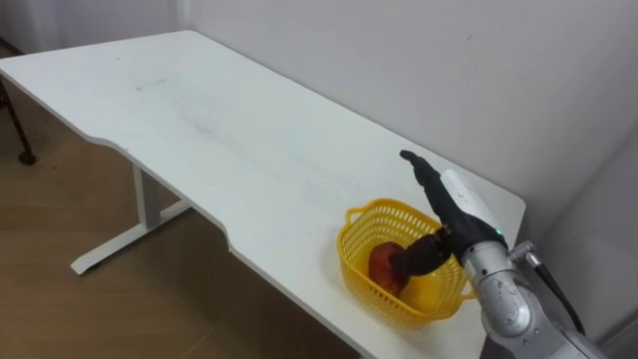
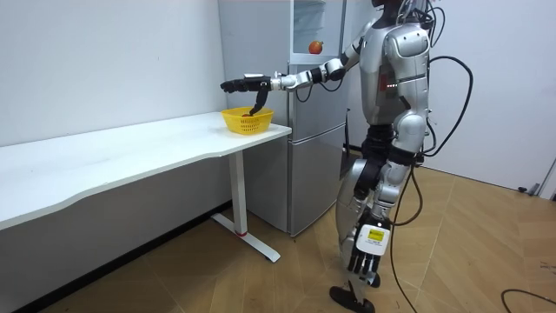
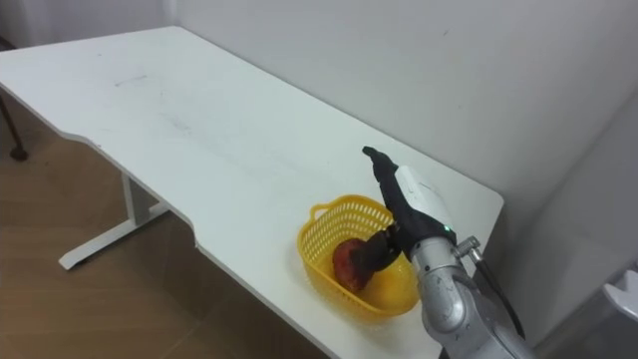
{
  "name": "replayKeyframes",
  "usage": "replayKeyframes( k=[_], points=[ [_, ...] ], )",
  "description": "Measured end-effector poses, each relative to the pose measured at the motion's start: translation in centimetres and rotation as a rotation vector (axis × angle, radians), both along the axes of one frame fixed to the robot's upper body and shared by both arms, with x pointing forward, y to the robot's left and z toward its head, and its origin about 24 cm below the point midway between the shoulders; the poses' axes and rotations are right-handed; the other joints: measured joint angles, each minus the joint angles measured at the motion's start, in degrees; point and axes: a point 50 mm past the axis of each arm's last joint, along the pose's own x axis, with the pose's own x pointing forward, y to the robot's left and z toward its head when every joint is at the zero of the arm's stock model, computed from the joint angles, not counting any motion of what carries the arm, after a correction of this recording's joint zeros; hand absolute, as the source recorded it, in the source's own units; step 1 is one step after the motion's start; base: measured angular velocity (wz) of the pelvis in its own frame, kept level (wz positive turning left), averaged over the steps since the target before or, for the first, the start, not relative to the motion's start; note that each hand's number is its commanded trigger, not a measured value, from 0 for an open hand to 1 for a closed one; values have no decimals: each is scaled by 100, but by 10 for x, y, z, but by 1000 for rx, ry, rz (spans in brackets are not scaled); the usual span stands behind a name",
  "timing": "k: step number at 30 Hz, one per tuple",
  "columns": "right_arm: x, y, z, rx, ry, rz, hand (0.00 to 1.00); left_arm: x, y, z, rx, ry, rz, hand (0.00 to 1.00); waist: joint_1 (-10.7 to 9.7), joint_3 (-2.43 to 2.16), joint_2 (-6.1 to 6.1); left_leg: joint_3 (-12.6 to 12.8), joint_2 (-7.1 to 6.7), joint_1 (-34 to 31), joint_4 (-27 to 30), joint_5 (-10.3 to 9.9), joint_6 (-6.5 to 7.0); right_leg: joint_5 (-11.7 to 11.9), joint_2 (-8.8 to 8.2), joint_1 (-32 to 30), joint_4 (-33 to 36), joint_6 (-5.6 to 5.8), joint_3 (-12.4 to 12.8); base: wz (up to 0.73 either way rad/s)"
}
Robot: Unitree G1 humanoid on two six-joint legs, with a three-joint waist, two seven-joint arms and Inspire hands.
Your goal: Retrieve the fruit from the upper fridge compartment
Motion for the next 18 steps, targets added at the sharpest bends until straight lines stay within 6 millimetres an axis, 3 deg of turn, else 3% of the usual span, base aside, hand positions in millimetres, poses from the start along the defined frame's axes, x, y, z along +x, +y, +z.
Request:
replayKeyframes(
  k=[9,14,18],
  points=[
    [0,2,3,22,-8,8,0,3,0,1,18,1,-39,0,-19,-4,-1,-3,1,4,17,1,1,0,3,8,0,0,12,0],
    [-1,8,14,80,-49,32,0,0,0,0,22,8,-34,0,-156,-2,15,7,3,19,90,-4,3,1,5,55,-2,0,11,1],
    [-5,19,30,146,-111,77,0,1,-2,0,19,7,-32,0,-265,-17,125,31,13,29,132,-48,16,17,14,91,-5,-1,27,-3]
  ],
)
